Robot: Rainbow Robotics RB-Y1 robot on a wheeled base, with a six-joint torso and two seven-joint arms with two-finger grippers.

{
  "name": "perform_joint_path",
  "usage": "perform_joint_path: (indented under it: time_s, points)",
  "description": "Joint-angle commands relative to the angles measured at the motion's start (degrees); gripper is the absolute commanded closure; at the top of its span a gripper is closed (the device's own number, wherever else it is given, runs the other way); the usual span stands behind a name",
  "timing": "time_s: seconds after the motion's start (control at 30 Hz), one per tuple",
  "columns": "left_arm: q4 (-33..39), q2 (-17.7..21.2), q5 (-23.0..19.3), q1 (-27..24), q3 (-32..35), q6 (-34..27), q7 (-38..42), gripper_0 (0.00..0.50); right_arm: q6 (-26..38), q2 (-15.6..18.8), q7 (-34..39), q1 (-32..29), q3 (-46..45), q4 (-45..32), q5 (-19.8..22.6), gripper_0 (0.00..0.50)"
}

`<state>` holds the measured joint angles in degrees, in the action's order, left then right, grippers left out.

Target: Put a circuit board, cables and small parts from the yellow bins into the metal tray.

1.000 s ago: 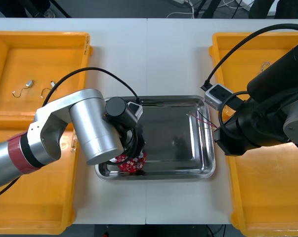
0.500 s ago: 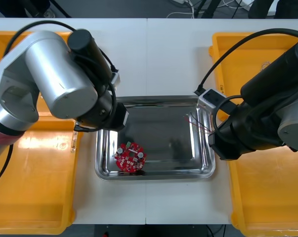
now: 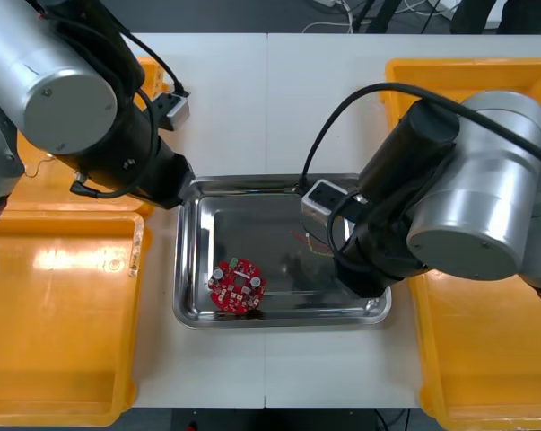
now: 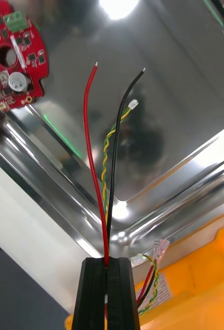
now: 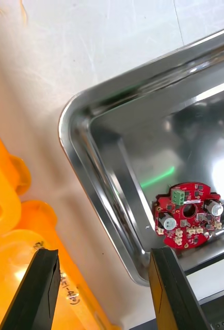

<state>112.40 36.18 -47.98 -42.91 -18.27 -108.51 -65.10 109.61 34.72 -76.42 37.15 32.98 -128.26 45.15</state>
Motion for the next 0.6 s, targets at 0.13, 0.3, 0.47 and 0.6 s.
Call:
perform_joint_path:
  time_s: [0.13, 0.3, 0.47, 0.6]
  points:
    - [-4.99, 3.29, -1.68, -5.08, 4.03, -0.48, -8.02, 0.0, -5.02, 0.62, -5.93, 2.05, 8.76, 0.38, -5.07, 0.5]
    - [-10.0, 4.34, -2.56, -7.01, 5.88, -0.57, -12.68, 0.0, -6.43, 0.44, -12.61, 2.05, 9.56, 2.58, -5.6, 0.5]
    - [-16.16, 4.43, -2.73, -9.21, 7.81, -0.04, -18.13, 0.0, -7.57, 0.18, -19.11, 2.05, 9.82, 4.51, -5.86, 0.5]
    - [-20.99, 4.43, -2.21, -10.09, 9.22, 1.98, -23.31, 0.0, -9.07, 0.18, -23.33, 1.96, 11.05, 6.01, -7.7, 0.5]
